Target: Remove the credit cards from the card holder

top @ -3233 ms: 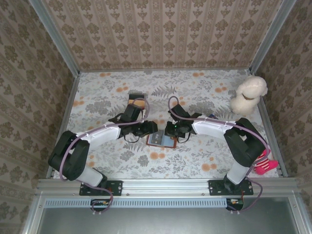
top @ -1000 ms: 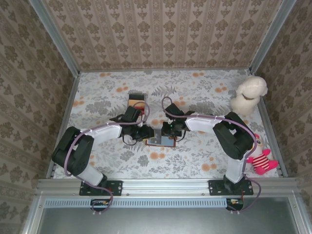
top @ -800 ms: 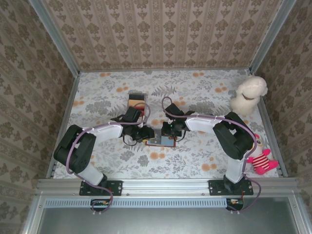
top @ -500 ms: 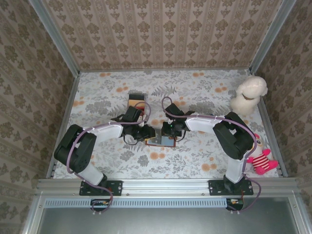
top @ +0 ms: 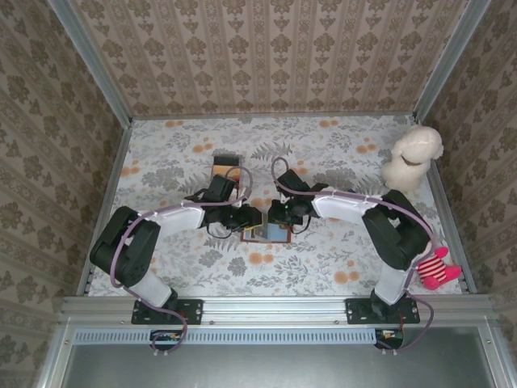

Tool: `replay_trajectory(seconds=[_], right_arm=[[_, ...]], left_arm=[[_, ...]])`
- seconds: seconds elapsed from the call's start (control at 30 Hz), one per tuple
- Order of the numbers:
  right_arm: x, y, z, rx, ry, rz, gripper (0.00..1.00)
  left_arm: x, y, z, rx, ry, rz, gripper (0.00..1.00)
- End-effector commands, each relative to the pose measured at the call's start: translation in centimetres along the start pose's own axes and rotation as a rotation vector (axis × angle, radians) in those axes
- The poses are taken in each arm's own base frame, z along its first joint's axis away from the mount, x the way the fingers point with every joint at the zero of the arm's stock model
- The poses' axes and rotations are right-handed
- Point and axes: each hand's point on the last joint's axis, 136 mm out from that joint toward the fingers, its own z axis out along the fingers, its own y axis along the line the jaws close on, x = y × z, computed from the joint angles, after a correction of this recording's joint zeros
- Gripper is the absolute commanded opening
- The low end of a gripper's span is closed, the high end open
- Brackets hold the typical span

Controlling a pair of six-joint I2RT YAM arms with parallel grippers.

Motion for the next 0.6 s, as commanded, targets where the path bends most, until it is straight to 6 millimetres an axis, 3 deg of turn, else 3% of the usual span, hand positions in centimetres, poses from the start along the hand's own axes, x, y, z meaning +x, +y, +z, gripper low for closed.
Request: replay_trajectory(seconds=[0.0, 0.23, 0.37, 0.57], right_arm=[[-1.3, 0.6, -3.6, -0.039, -0.083, 0.0, 0.26], [-2.9, -1.6, -8.0, -0.009, -0.229, 0.051, 0.28], [-2.8, -2.0, -8.7, -0.012, -0.241, 0.055, 0.28], [-2.3, -1.0, -8.3, -0.058, -0.211, 0.032, 0.28]], left_arm=[[0.0, -2.4, 0.6, 0.083, 0.015, 0.024, 0.33], [0.3, -4.3, 2.8, 0.102, 0.05, 0.069, 0.37], [0.3, -4.2, 3.2, 0.09, 0.056, 0.078, 0.38], [-0.1, -4.1, 1.9, 0.043, 0.017, 0.109, 0.41]])
